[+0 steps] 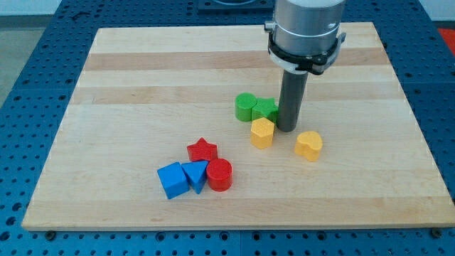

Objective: Push the green star alongwith green circle towards center

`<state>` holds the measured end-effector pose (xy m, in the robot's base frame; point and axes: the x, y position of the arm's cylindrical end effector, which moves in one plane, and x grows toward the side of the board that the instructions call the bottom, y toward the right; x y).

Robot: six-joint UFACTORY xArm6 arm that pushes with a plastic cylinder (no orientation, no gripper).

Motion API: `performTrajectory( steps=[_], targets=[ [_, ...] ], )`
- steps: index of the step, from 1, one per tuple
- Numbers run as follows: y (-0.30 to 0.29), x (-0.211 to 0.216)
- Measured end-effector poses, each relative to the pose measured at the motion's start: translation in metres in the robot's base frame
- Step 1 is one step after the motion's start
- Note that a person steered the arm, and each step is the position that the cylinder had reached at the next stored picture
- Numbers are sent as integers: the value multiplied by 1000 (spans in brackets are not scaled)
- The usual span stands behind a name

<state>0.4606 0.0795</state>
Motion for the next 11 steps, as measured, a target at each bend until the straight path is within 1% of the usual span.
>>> performTrajectory(
  steps=[1,2,3,4,5,6,7,8,10,11],
  targets=[
    [-36,-3],
    [-95,-3],
    [-105,-10],
    [-103,2],
    [-118,3],
    [-90,2],
    [-19,-7],
    [7,-15],
    [-69,-16],
    [-59,-52]
  ],
)
